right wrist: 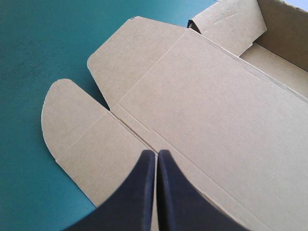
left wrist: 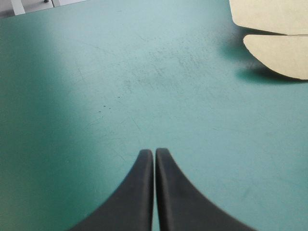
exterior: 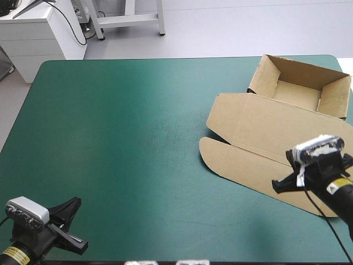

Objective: Fold the box

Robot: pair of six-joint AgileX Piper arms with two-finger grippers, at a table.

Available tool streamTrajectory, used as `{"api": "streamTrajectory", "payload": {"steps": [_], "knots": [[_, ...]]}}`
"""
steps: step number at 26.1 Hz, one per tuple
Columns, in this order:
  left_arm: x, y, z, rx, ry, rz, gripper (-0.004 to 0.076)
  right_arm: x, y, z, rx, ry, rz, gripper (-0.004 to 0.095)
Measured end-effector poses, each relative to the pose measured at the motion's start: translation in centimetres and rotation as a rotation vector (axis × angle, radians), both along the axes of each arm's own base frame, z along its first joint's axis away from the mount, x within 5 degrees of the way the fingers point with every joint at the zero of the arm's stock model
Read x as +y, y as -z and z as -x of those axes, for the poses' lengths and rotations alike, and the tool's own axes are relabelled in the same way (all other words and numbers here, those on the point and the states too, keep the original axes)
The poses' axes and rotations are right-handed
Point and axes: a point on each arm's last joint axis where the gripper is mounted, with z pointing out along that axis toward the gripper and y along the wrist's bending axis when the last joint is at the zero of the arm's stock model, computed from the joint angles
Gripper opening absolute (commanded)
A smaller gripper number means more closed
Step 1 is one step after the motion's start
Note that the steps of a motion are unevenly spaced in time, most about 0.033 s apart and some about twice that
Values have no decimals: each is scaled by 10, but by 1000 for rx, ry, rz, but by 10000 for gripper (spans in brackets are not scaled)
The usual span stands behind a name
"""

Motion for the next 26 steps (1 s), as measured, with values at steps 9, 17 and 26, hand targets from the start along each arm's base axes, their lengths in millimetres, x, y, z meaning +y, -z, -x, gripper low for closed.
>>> {"api": "streamTrajectory", "payload": {"steps": [9, 17, 26], "knots": [[4, 8, 15, -56, 13, 44, -8, -7, 40, 72, -234, 18, -5, -2], [4, 20, 21, -73, 26, 72, -8, -8, 66, 104, -338, 37, -82, -21], [3, 20, 23, -76, 37, 85, -8, -7, 74, 104, -272, 42, -124, -21]]}}
